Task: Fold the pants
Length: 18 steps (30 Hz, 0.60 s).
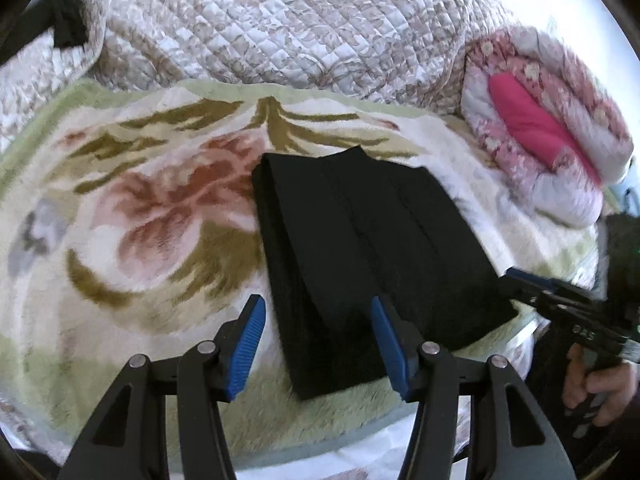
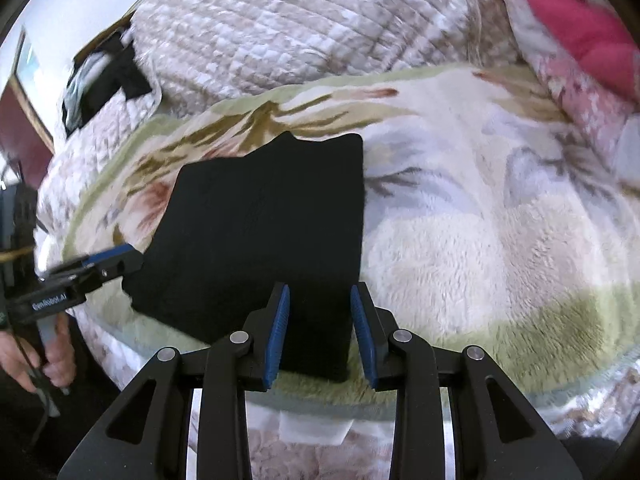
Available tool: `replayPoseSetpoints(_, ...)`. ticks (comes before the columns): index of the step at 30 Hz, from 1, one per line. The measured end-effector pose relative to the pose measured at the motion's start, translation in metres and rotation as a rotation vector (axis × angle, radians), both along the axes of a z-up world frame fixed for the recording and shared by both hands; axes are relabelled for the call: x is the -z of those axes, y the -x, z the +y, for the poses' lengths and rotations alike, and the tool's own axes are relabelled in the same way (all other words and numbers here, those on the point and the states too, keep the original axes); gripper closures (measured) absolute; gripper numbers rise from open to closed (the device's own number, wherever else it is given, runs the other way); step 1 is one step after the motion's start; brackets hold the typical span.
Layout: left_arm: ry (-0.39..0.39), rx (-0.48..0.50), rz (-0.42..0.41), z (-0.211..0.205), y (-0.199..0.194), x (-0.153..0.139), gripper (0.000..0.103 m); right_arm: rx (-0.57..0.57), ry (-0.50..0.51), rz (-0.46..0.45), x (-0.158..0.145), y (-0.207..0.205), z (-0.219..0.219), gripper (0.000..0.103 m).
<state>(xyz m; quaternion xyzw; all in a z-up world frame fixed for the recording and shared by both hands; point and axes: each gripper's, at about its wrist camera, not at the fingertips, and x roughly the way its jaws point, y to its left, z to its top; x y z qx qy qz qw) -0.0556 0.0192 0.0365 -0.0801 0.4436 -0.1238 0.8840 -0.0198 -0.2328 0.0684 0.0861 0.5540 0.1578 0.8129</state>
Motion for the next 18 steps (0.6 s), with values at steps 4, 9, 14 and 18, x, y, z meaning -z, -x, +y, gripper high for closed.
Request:
replayPoseSetpoints(4, 0.055, -0.018, 0.049, 0.006, -0.020, 0.015, 0.045, 0.028, -0.073, 0.060, 0.015, -0.018, -0.008, 0.071)
replayPoseSetpoints(9, 0.136, -0.019, 0.074, 0.011, -0.035, 0.028, 0.044, 0.057, -0.175, 0.107, 0.031, -0.032, -0.012, 0.068)
replayPoseSetpoints(14, 0.195, -0.013, 0.063, 0.015, -0.050, 0.035, 0.039, 0.075, -0.255, 0.124, 0.040, -0.045, -0.014, 0.067)
replayPoseSetpoints(18, 0.224, -0.020, 0.056, 0.016, -0.059, 0.037, 0.039, 0.078, -0.281, 0.136, 0.044, -0.053, -0.012, 0.068)
